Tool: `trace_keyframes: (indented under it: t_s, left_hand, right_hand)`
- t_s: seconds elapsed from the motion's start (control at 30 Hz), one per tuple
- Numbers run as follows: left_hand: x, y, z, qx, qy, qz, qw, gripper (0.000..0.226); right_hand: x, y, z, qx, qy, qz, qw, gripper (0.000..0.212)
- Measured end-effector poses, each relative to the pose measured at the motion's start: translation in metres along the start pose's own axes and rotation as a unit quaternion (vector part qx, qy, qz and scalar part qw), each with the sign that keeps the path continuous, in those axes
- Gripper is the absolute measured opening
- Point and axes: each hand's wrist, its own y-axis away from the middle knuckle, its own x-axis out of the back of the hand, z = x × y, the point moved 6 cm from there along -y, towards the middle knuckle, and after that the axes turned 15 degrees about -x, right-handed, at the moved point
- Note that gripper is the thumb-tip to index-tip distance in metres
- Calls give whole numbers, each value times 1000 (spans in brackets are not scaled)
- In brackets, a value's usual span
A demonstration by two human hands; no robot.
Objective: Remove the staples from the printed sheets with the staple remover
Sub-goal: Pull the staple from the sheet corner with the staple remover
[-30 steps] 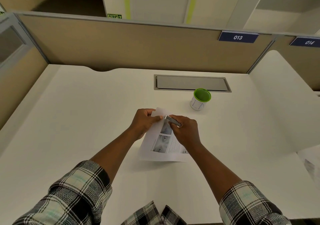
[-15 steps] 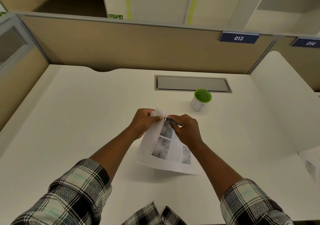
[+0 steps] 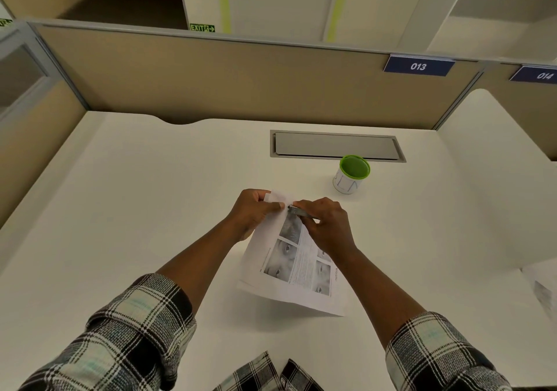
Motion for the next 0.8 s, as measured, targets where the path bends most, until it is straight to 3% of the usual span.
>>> trace_keyframes:
  t_s: [0.17, 0.43, 0.8]
  left_hand:
    - [-2, -2, 1, -4, -11, -4, 1000, 18]
    - [-1, -6, -1, -15, -31, -15, 999, 18]
    - [0, -5, -2, -30, -13, -15, 999, 19]
  right_hand:
    - [2, 2, -7, 48, 25, 16, 998, 23]
    - [-6, 4, 3, -19, 6, -24, 1000, 25]
    - [-8, 3, 2, -46, -7, -33, 998, 27]
